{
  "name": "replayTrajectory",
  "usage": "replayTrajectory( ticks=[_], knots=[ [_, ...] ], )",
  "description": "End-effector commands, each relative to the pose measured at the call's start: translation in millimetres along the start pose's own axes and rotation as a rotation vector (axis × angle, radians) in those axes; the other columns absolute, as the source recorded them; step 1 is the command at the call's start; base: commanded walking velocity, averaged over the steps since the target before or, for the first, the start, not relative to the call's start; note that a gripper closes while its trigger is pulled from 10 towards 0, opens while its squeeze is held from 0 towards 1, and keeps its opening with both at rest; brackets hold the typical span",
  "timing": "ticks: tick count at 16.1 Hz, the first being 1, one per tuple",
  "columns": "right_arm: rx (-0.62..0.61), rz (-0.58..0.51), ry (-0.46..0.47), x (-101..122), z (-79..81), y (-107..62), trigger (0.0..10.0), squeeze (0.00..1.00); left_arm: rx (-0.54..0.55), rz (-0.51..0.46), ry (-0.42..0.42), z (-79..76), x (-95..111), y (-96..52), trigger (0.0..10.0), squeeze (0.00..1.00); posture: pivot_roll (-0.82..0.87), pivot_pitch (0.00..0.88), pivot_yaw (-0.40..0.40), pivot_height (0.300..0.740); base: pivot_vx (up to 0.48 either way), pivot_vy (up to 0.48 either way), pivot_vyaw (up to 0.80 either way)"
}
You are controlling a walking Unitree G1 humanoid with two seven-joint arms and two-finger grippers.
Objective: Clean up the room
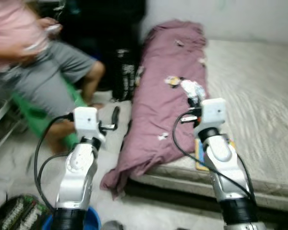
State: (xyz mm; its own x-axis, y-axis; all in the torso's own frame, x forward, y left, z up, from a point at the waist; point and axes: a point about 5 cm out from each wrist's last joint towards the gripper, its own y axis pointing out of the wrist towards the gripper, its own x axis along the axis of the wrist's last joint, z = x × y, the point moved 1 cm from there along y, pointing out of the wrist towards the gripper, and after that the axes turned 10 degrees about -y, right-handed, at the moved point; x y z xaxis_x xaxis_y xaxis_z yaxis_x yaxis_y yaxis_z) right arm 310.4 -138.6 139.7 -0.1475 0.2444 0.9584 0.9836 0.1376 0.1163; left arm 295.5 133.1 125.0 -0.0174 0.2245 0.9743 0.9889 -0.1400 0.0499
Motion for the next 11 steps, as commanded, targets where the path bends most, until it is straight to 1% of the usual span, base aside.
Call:
replayTrajectory(
  ticks=[1, 2, 3, 6, 9, 11],
  knots=[
    [0.022, -0.019, 0.012, 5.4, 7.1, 2.7, 10.0, 0.00, 0.027, -0.014, 0.006, 7.7, 4.3, -1.5, 10.0, 0.00, -0.06, 0.000, 0.025, 0.740, 0.000, 0.000, 0.80],
    [0.031, -0.016, 0.009, 4.1, 9.5, 1.9, 10.0, 0.00, 0.041, -0.008, -0.004, 11.5, 2.2, -3.5, 10.0, 0.00, -0.07, 0.000, 0.027, 0.740, 0.000, 0.000, 0.80],
    [0.035, -0.012, 0.007, 2.7, 10.1, 0.6, 10.0, 0.00, 0.068, -0.003, 0.004, 16.1, 1.2, -5.1, 10.0, 0.00, -0.07, 0.000, 0.027, 0.740, 0.000, 0.000, 0.80],
    [0.015, 0.032, 0.004, -10.3, 4.9, -7.3, 10.0, 0.00, 0.124, 0.007, 0.037, 30.4, -0.8, -10.5, 10.0, 0.00, -0.06, 0.000, 0.031, 0.740, 0.000, 0.000, 0.80],
    [0.002, 0.045, 0.006, -13.1, 3.5, -8.8, 10.0, 0.00, 0.131, 0.021, 0.051, 36.4, -2.6, -12.2, 10.0, 0.00, -0.06, 0.000, 0.033, 0.740, 0.000, 0.000, 0.80],
    [0.003, 0.030, 0.003, -10.5, 4.1, -5.9, 10.0, 0.00, 0.119, 0.018, 0.060, 33.4, -2.0, -9.7, 10.0, 0.00, -0.06, 0.000, 0.039, 0.740, 0.000, 0.000, 0.80]
  ],
)
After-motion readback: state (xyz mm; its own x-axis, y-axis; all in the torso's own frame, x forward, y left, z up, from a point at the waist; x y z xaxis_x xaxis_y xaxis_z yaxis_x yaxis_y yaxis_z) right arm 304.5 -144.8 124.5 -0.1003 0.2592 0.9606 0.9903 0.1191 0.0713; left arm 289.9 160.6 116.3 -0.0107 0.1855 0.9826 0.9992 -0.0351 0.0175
